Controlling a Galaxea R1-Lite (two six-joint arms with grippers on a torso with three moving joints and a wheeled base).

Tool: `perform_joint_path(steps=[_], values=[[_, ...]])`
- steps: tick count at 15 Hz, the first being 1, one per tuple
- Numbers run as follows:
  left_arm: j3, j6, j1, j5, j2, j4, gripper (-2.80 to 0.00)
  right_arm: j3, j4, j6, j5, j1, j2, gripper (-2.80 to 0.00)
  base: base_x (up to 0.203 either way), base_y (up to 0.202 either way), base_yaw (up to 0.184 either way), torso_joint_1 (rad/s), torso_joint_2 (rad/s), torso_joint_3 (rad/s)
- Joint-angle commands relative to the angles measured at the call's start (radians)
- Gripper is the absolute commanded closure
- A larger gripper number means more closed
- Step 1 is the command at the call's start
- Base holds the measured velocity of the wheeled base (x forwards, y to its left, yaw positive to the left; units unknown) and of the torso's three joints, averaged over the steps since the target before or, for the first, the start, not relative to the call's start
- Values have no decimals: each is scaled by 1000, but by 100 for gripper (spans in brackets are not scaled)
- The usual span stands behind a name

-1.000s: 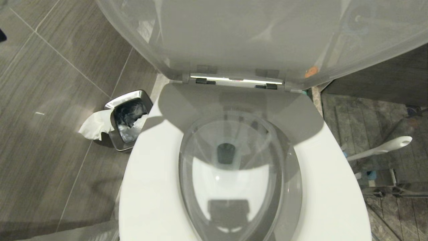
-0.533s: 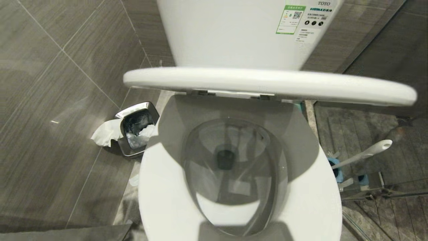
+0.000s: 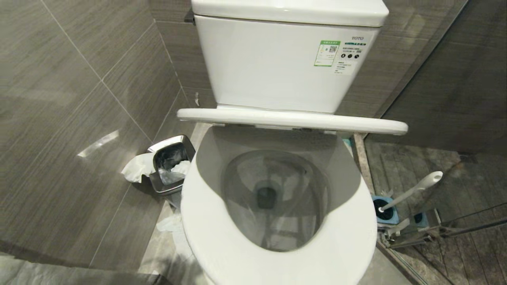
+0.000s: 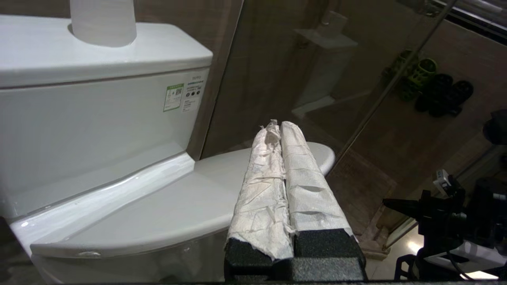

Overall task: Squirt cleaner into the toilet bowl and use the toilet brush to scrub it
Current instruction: Close the toilet lid

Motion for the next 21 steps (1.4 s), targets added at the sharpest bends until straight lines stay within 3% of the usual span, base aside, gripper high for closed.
perform_joint_path(steps=[1, 6, 9, 12, 13, 16, 21], values=[[1, -1, 0, -6, -18, 12, 0, 0, -1, 0, 1, 0, 2, 0, 0, 0, 0, 2, -2, 195], [-74, -74, -5, -14, -26, 163, 0, 0, -1, 0, 1, 0, 1, 0, 0, 0, 0, -1, 2, 41], [-284, -76, -4, 6, 41, 329, 0, 0, -1, 0, 1, 0, 2, 0, 0, 0, 0, 0, 0, 0], [-546, -69, 2, 55, 165, 590, 0, 0, -1, 0, 1, -1, 0, 0, 0, 0, 0, 0, 0, 0], [-576, -65, 5, 73, 206, 665, 0, 0, -1, 0, 1, -1, 0, 0, 0, 0, 0, 0, 0, 0], [-587, -56, 10, 92, 306, 708, 0, 0, -1, 0, 1, 0, 0, 0, 0, 0, 0, 0, 0, 0], [-612, -23, -28, 84, 394, 882, 0, 2, -1, 0, 1, -1, 2, 0, 0, 0, 0, 0, 0, 0]])
